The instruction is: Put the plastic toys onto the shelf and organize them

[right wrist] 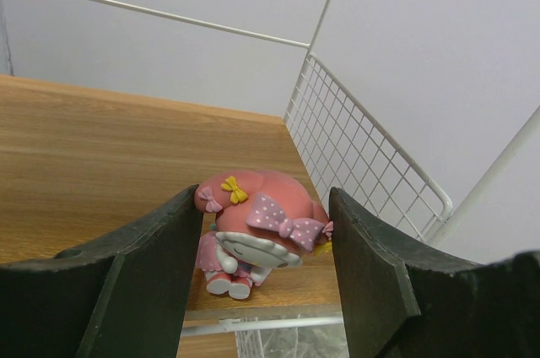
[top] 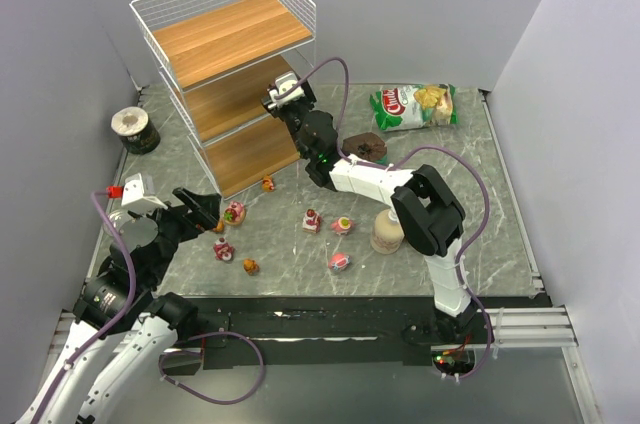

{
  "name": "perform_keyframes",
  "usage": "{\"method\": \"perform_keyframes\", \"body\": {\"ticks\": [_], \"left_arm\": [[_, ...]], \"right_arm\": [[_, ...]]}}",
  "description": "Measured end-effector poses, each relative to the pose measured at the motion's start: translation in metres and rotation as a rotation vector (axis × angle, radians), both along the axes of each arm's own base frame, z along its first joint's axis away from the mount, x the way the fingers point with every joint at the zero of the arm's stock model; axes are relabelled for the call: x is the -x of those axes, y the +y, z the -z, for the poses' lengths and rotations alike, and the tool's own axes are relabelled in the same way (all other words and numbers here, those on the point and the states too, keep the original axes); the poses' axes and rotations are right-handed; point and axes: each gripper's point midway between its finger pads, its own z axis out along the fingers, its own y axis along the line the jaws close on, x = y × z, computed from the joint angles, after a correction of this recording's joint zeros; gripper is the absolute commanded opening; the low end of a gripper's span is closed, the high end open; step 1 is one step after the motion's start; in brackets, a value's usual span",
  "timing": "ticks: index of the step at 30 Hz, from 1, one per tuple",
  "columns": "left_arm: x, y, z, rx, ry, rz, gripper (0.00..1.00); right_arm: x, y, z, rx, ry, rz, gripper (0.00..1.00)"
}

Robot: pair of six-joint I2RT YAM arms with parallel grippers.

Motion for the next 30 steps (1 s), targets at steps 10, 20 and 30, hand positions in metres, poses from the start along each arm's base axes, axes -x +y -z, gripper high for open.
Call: {"method": "perform_keyframes", "body": {"ticks": [10, 20, 30], "left_arm": [[0.0000, 0.0001, 0.0001, 0.000, 0.000, -0.001, 0.97], [0.0005, 0.0017, -0.0005, 0.000, -0.003, -0.007, 0.97], [0.0006, 0.0017, -0.0005, 0.000, -0.003, -0.007, 0.97]], "right_arm": [[0.0011, 0.0014, 0.0012, -0.017, 0.024, -0.014, 0.56], [0.0016, 0.0022, 0.0006, -0.018, 0.052, -0.020, 0.62], [0.0009, 0.0071, -0.0011, 0.049, 0.068, 0.041, 0.65]]}}
